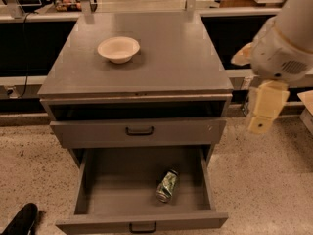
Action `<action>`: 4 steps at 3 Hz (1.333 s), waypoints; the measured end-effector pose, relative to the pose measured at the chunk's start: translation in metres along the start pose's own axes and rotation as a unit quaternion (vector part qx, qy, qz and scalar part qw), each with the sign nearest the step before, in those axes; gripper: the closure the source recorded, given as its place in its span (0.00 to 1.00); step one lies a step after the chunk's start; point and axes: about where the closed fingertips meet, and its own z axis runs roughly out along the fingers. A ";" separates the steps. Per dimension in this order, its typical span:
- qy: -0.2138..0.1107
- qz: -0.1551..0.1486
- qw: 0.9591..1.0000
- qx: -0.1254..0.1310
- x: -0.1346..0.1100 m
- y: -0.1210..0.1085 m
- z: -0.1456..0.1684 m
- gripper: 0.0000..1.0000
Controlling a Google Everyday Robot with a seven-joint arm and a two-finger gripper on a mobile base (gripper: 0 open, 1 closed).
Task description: Pick green can from middle drawer and place on counter
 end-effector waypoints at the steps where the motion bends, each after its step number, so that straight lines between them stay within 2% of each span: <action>1: -0.074 -0.093 0.992 -0.029 -0.051 0.024 0.039 0.00; 2: -0.117 -0.136 0.983 -0.034 -0.078 0.034 0.034 0.00; 3: -0.108 -0.152 0.982 -0.041 -0.086 0.030 0.042 0.00; 4: -0.102 -0.280 0.954 -0.034 -0.127 0.023 0.082 0.00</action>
Offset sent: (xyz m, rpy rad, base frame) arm -0.0071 0.0484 -0.0270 0.0755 0.0037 0.1813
